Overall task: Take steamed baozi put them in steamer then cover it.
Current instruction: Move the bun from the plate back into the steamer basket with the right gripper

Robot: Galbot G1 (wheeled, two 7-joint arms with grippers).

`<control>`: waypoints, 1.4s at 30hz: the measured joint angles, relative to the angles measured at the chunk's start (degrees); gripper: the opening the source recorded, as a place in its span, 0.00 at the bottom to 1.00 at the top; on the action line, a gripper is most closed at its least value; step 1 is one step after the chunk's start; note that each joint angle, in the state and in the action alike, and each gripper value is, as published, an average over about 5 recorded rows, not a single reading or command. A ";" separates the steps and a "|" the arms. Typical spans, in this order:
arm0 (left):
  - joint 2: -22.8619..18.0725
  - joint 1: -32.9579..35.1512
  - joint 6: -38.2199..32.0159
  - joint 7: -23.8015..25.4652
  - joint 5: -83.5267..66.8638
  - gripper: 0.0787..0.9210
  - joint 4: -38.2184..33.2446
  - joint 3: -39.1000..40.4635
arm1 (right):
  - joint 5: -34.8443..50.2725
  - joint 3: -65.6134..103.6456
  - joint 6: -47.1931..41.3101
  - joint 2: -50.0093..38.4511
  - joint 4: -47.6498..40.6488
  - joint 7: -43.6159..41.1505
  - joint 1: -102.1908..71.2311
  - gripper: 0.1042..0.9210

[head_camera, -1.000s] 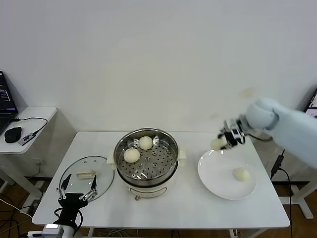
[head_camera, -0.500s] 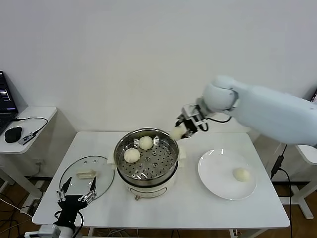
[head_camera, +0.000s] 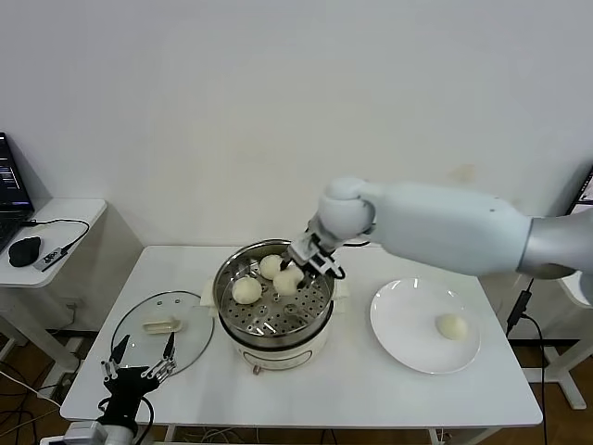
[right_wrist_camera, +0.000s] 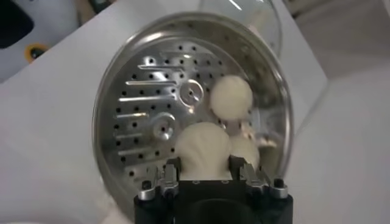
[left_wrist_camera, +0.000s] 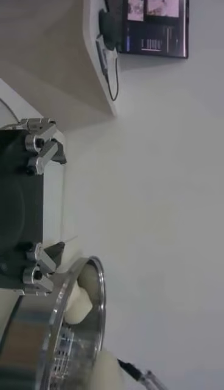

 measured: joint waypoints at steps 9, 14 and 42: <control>-0.82 -0.39 0.00 0.13 0.06 0.88 -0.12 -0.12 | -4.25 -2.92 6.17 3.90 -0.96 -0.56 0.02 0.51; -0.97 -0.60 -0.05 0.14 0.07 0.88 0.01 -0.38 | -6.09 -3.70 8.80 5.46 -1.45 -0.59 -0.22 0.52; -0.60 -1.54 -0.07 0.09 0.36 0.88 0.76 -0.16 | -7.52 -3.09 12.45 6.22 -1.41 -0.65 1.20 0.88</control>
